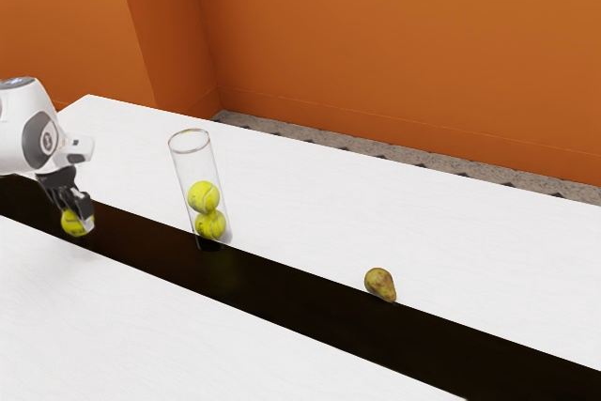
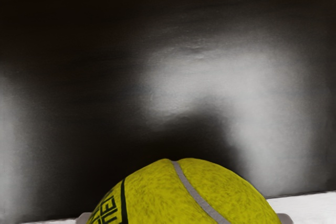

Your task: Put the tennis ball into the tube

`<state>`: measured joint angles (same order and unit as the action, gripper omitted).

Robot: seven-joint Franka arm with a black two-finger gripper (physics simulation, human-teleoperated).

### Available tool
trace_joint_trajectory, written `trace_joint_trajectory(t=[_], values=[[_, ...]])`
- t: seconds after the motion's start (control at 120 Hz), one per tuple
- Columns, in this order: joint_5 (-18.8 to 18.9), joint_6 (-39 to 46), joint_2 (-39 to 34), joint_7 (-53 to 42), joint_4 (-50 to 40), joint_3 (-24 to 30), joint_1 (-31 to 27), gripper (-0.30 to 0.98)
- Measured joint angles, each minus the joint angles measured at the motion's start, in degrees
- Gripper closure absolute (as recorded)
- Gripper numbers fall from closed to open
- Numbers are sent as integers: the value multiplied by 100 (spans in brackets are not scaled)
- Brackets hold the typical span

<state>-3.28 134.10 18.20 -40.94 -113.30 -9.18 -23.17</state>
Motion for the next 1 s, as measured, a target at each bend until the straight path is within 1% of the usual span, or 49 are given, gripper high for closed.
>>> trace_joint_trajectory(t=[0.1, 0.225, 0.342, 0.6, 0.7, 0.917, 1.0], values=[[18, -339, -351, 19, 3, 214, 12, 50], [24, -765, -611, 33, 83, 276, 59, 51], [17, -1209, -681, 38, 434, 284, 368, 51], [-31, -2005, -1357, 9, 708, 287, 753, 50], [-57, -2238, -1419, -8, 927, 357, 940, 49], [-126, -2760, -1388, -21, 1519, 628, 1042, 48], [-144, -2880, -1338, -25, 1709, 663, 1188, 47]])
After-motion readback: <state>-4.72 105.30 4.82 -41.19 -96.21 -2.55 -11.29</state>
